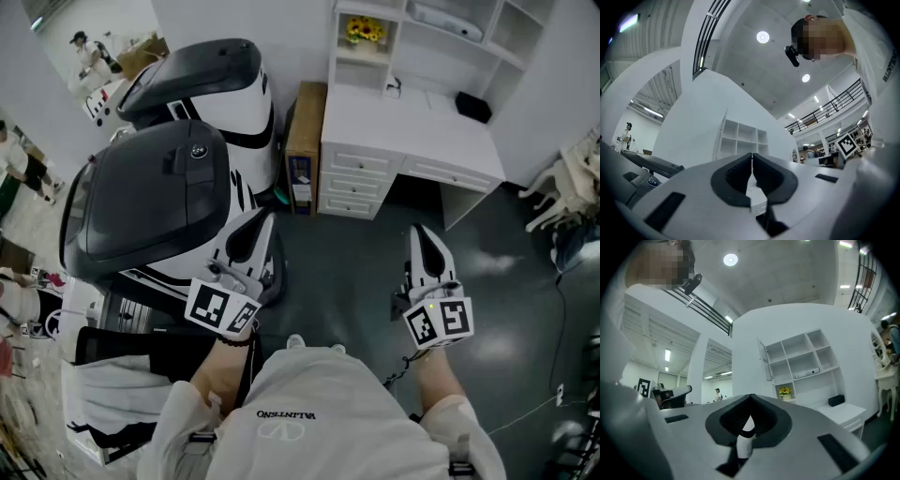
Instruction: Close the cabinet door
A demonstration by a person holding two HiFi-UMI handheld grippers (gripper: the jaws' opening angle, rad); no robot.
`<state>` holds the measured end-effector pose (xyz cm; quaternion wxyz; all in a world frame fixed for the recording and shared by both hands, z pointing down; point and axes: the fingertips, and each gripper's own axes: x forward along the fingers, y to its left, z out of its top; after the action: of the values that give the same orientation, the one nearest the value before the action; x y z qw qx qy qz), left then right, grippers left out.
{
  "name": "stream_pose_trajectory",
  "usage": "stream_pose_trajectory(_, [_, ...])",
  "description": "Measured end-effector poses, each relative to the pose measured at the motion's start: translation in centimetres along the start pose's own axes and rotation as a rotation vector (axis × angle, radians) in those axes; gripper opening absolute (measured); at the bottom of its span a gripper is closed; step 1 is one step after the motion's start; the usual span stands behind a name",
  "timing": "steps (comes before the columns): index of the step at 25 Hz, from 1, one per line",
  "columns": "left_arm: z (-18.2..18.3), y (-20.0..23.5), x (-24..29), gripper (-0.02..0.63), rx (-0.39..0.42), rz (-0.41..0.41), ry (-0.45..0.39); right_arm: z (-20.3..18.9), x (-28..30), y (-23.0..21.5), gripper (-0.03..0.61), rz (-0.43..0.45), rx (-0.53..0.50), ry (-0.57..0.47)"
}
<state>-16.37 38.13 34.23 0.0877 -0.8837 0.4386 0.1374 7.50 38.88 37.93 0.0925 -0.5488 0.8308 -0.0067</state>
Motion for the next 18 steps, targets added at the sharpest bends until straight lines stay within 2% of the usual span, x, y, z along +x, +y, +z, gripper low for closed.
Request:
stream_pose_trajectory(7, [0.3,0.4,-0.6,0.012,-0.003,-0.003,-0.007,-0.3,0.3,0.8,0.009,0.016,0.021,0.002])
stream_pose_trajectory(18, [0.0,2.8,-2.4,0.012,-0.027,-0.013,-0.008,-0.5,2.0,2.0,0.009,-0.029,0.020,-0.012])
